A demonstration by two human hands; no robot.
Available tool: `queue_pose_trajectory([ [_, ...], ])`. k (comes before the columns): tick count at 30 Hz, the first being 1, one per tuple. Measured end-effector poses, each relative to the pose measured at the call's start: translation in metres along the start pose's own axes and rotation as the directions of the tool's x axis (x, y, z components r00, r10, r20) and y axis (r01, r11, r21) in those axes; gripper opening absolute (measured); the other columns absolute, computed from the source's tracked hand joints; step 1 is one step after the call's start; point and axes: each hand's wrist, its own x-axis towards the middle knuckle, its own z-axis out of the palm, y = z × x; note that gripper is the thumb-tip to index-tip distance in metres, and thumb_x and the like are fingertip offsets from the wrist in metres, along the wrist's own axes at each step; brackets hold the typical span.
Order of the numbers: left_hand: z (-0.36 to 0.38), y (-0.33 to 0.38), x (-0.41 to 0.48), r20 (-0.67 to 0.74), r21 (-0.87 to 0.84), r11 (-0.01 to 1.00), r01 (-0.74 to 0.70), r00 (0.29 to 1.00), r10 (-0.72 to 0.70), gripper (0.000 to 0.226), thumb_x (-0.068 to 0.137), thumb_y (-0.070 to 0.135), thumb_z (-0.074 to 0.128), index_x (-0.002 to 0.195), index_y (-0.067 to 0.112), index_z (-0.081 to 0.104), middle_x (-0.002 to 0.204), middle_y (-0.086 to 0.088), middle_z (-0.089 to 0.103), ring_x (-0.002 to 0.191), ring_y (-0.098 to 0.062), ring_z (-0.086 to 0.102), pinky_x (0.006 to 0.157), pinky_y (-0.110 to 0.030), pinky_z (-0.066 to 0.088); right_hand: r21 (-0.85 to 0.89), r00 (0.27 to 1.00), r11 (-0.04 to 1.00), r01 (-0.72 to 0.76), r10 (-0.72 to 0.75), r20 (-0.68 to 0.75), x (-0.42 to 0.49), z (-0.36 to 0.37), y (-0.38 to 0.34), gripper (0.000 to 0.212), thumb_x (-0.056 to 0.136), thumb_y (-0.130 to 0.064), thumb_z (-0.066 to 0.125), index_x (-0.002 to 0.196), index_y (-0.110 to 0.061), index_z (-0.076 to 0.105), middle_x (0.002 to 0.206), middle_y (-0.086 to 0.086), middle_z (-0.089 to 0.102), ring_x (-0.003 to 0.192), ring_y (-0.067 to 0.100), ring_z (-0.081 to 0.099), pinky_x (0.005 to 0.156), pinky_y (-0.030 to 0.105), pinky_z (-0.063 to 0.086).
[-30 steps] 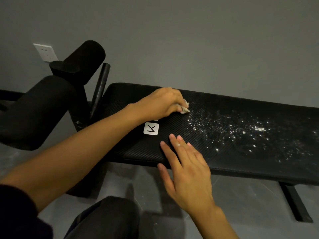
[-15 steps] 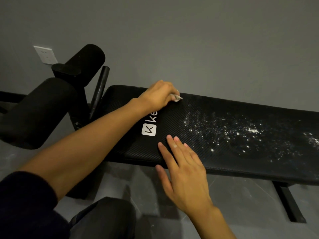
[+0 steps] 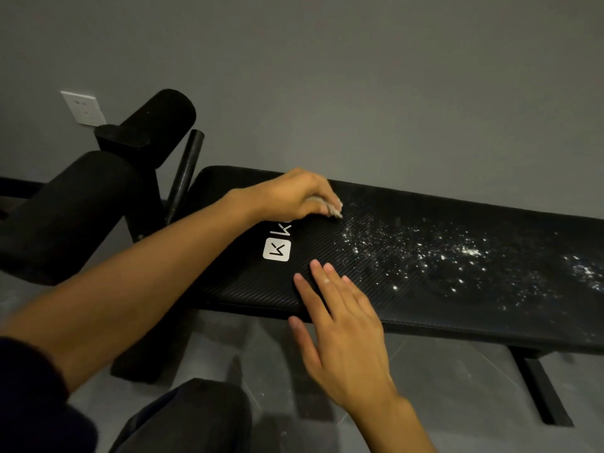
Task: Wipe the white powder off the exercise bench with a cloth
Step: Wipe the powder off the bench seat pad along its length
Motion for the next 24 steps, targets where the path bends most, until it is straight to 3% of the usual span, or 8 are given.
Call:
queue_pose_trajectory([
  [2, 0.004, 0.000, -0.017, 0.017, 0.040, 0.999, -0.028, 0.999, 0.027, 0.027, 0.096, 0.023, 0.066, 0.122, 0.028, 0.072, 0.123, 0.019, 0.062, 0.116, 0.006, 0.055, 0.100, -0.009, 0.039, 0.001, 1.000, 1.000, 0.005, -0.005, 0.004, 0.000, 0.000, 0.001, 0.053, 0.103, -0.047, 0.039, 0.148, -0.019, 0.048, 0.159, 0.008, 0.037, 0.150, 0.021, 0.031, 0.120, 0.040, 0.029],
  [8, -0.001, -0.016, -0.010, -0.255, 0.064, 0.984, 0.168, 0.956, -0.146, 0.024, 0.097, 0.022, 0.066, 0.120, 0.022, 0.073, 0.121, 0.002, 0.068, 0.112, -0.011, 0.061, 0.098, -0.028, 0.046, 0.000, 1.000, 1.000, -0.002, 0.002, 0.007, 0.000, -0.001, 0.000, 0.053, 0.103, -0.047, 0.039, 0.148, -0.019, 0.048, 0.159, 0.007, 0.037, 0.149, 0.021, 0.031, 0.120, 0.041, 0.030],
  [14, 0.019, 0.026, -0.065, -0.032, 0.011, 1.000, -0.019, 0.999, 0.019, 0.025, 0.095, 0.025, 0.068, 0.118, 0.031, 0.074, 0.120, 0.015, 0.064, 0.115, 0.002, 0.055, 0.103, -0.015, 0.039, 0.003, 0.998, 0.998, 0.064, -0.064, 0.024, -0.003, -0.004, 0.007, 0.052, 0.103, -0.043, 0.041, 0.148, -0.018, 0.048, 0.159, 0.011, 0.037, 0.150, 0.024, 0.031, 0.120, 0.042, 0.030],
  [17, 0.024, 0.028, -0.076, -0.086, 0.028, 0.999, -0.025, 0.996, 0.027, 0.027, 0.095, 0.025, 0.067, 0.121, 0.030, 0.073, 0.121, 0.014, 0.064, 0.116, 0.001, 0.051, 0.103, -0.014, 0.036, 0.090, 0.997, 0.994, 0.056, -0.051, -0.062, -0.018, -0.008, 0.025, 0.046, 0.101, -0.037, 0.047, 0.141, -0.018, 0.056, 0.155, 0.010, 0.042, 0.146, 0.025, 0.036, 0.116, 0.045, 0.035],
  [20, 0.030, 0.031, -0.065, -0.189, 0.037, 0.999, 0.012, 0.982, -0.005, 0.026, 0.095, 0.026, 0.066, 0.120, 0.028, 0.073, 0.121, 0.011, 0.065, 0.114, -0.001, 0.054, 0.103, -0.021, 0.042, 0.043, 0.998, 0.999, 0.019, -0.017, -0.064, -0.035, -0.007, 0.036, 0.050, 0.100, -0.038, 0.046, 0.147, -0.019, 0.048, 0.157, 0.011, 0.039, 0.148, 0.027, 0.032, 0.117, 0.048, 0.031],
  [24, 0.049, 0.050, -0.070, -0.086, 0.023, 0.988, -0.153, 0.984, 0.154, 0.022, 0.096, 0.029, 0.066, 0.117, 0.030, 0.074, 0.118, 0.015, 0.064, 0.108, -0.002, 0.053, 0.098, -0.019, 0.040, 0.004, 0.996, 1.000, 0.007, -0.006, -0.084, -0.036, 0.002, 0.030, 0.054, 0.098, -0.043, 0.050, 0.146, -0.018, 0.046, 0.155, 0.014, 0.041, 0.148, 0.030, 0.031, 0.117, 0.050, 0.030],
])
